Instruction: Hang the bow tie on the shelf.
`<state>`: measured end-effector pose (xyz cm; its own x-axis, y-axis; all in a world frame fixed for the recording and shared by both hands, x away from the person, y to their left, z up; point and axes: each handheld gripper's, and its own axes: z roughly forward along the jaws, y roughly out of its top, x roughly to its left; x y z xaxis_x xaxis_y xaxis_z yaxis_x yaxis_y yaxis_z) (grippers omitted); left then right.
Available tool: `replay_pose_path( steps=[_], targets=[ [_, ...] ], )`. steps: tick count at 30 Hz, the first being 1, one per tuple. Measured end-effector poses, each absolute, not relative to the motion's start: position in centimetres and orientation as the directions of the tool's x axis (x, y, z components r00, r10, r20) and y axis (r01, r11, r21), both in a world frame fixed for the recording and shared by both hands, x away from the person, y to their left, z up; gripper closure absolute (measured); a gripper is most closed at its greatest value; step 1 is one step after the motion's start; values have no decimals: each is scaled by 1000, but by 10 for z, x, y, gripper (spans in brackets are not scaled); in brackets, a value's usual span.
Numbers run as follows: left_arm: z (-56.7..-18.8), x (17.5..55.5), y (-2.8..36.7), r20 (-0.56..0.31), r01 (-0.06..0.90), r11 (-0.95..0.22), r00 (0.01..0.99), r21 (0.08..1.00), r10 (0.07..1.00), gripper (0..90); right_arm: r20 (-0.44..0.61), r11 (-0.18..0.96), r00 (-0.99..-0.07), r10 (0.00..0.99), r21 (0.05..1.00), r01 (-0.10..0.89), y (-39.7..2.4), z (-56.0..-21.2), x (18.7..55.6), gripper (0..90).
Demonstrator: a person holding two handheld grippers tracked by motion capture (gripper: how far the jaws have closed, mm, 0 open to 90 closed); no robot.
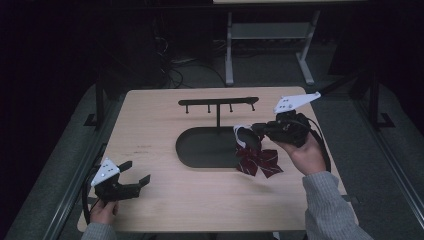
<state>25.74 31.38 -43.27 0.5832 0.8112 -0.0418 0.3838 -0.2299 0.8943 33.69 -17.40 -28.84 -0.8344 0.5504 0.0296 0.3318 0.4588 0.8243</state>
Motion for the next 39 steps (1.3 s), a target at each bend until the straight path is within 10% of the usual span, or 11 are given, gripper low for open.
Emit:
replay_pose_path(
  steps=[39],
  targets=[
    [-432, 258, 314, -45, 385, -231, 587, 893, 808, 128, 7, 498, -831, 556, 798, 340, -145, -270, 382, 862]
  ],
)
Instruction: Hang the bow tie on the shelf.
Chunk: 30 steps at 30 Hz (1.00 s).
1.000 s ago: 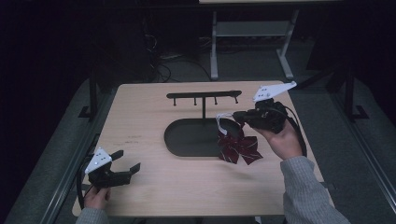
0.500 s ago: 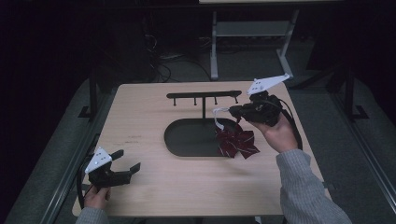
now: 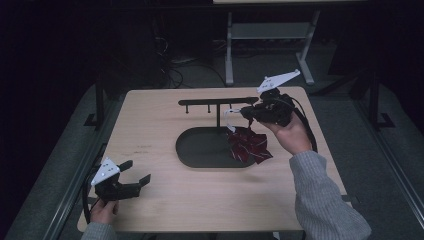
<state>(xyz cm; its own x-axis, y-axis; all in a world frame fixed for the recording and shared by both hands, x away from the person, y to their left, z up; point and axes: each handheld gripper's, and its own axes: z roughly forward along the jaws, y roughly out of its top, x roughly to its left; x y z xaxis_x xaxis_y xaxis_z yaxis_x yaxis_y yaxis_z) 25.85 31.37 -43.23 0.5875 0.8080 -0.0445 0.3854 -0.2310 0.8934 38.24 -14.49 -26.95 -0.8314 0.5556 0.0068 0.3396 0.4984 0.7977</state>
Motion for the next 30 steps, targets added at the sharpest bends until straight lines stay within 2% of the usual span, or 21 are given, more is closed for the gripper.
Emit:
replay_pose_path(
  steps=[30],
  targets=[
    [-431, 257, 315, -54, 384, -218, 587, 897, 808, 128, 30, 509, -790, 612, 750, 423, -131, -284, 425, 861]
  ],
)
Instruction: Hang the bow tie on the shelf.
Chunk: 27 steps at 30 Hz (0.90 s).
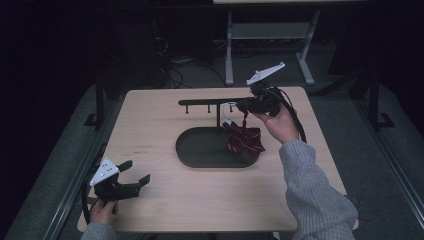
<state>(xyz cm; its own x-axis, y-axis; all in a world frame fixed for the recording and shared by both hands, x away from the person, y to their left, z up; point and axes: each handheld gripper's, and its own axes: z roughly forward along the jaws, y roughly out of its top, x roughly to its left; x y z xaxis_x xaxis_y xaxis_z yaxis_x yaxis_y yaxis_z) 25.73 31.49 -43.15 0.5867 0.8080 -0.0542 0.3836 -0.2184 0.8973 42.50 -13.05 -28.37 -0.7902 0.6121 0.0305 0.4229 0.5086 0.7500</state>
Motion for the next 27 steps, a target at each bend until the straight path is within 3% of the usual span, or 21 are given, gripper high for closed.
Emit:
replay_pose_path(
  steps=[27],
  targets=[
    [-431, 256, 315, -61, 382, -209, 586, 900, 808, 128, 53, 487, -747, 663, 728, 483, -135, -302, 441, 857]
  ],
)
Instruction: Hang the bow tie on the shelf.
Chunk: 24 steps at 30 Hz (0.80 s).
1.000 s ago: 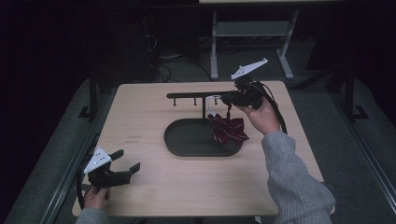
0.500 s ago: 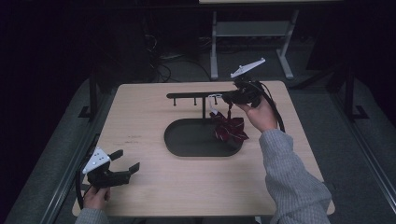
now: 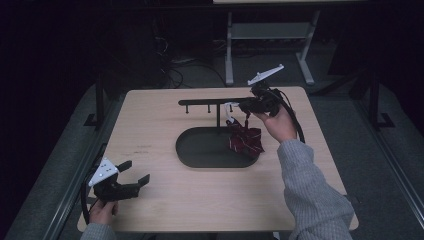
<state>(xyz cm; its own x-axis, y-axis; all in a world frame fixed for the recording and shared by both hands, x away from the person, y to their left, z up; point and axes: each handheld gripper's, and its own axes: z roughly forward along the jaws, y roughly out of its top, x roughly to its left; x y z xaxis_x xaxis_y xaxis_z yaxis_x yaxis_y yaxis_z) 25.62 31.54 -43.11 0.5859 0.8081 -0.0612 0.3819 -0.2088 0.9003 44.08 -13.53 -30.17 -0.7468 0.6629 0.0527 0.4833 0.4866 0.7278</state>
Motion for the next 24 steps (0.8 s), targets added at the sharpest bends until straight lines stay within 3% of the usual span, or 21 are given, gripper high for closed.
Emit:
replay_pose_path(
  steps=[24],
  targets=[
    [-430, 256, 316, -59, 382, -209, 582, 900, 811, 129, 80, 478, -757, 649, 731, 487, -140, -302, 437, 794]
  ],
)
